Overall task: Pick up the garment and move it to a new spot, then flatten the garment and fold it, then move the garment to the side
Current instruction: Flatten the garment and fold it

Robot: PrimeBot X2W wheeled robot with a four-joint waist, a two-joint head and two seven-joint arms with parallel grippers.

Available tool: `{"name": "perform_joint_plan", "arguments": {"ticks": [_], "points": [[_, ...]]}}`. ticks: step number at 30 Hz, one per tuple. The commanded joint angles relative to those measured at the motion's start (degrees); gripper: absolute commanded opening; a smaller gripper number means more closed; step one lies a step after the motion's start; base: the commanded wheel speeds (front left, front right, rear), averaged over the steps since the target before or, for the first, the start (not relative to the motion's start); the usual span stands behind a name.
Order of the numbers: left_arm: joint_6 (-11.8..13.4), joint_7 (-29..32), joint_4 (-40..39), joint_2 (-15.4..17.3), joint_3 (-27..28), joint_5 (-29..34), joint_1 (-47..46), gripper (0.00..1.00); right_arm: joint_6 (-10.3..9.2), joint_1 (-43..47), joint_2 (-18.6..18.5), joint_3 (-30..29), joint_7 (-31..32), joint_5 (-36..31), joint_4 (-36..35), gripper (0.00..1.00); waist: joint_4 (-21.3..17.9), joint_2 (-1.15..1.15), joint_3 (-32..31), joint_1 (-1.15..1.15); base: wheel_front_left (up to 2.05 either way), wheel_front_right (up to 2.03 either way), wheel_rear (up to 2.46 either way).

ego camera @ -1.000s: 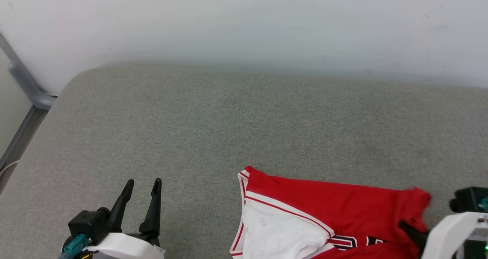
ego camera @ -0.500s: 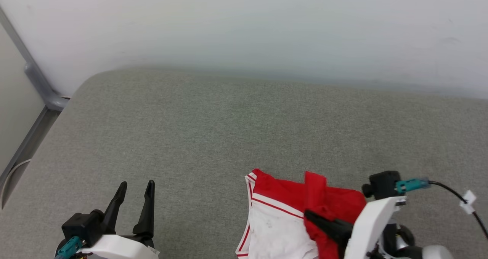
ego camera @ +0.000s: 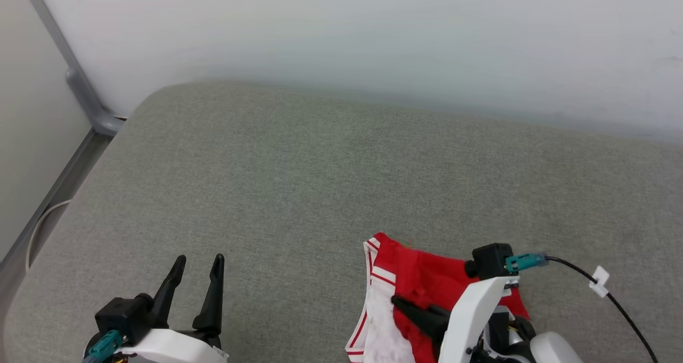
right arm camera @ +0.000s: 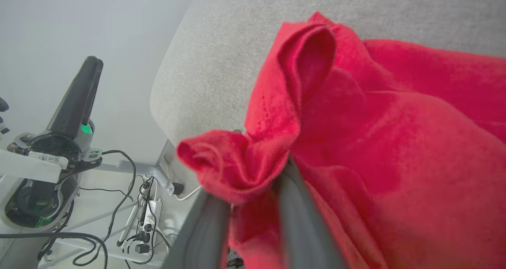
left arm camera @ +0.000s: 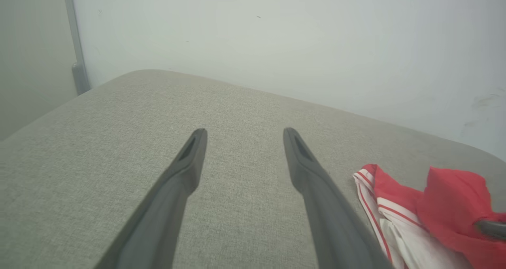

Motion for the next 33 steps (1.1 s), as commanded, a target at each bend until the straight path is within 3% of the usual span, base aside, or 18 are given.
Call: {"name": "perform_joint_plan", "arguments": {"ticks": [1,10,14,19,22,30,31,33], "points": [[-0.28,-0.12,0.07,0.15,0.0,0.24,-0.69,1.0,-0.03,-0.74,0.08,0.66,-0.48,0.45,0.55,1.0,0.28,0.0,0.13,0.0,0.0,0.0,0.0],[-0.15,-0.12,0.14,0.24,-0.22,0.27,-0.21,1.0,-0.03,-3.63,0.06,7.2,-3.27,4.94,2.42,1.0,0.41,0.0,-0.73,0.0,0.0,0.0,0.0],[-0.08,-0.13,-0.34,0.29,-0.3,0.34,0.12,1.0,-0.03,-6.39,0.01,5.11,-4.8,-0.45,2.07,1.0,-0.36,0.0,-1.18,0.0,0.0,0.0,0.0],[-0.02,-0.13,-1.3,0.29,-0.33,0.37,0.18,1.0,-0.03,-9.84,-0.42,2.0,-5.71,-14.07,-0.06,1.0,-1.8,0.0,-1.1,0.0,0.0,0.0,0.0],[-0.14,-0.13,-2.19,0.09,-0.52,0.61,-0.11,1.0,-0.04,-10.96,-3.68,1.57,-7.49,-20.34,-2.01,1.0,-2.74,0.0,-0.92,0.0,0.0,0.0,0.0],[-0.67,-0.12,-5.36,-1.32,-0.71,1.99,-0.77,1.0,-0.04,-12.25,-14.67,-0.96,-16.86,-29.09,-5.38,1.0,-5.01,0.0,-0.2,0.0,0.0,0.0,0.0],[-0.82,-0.12,-6.69,-1.98,-0.45,2.78,-0.84,1.0,-0.05,-11.13,-17.83,-3.52,-20.96,-31.58,-6.2,1.0,-5.71,0.0,0.19,0.0,0.0,0.0,0.0],[-0.89,-0.12,-7.42,-2.7,-0.35,3.31,-0.79,1.0,-0.05,-9.29,-18.57,-6.63,-24.03,-32.22,-6.8,1.0,-5.93,0.0,0.4,0.0,0.0,0.0,0.0]]}}
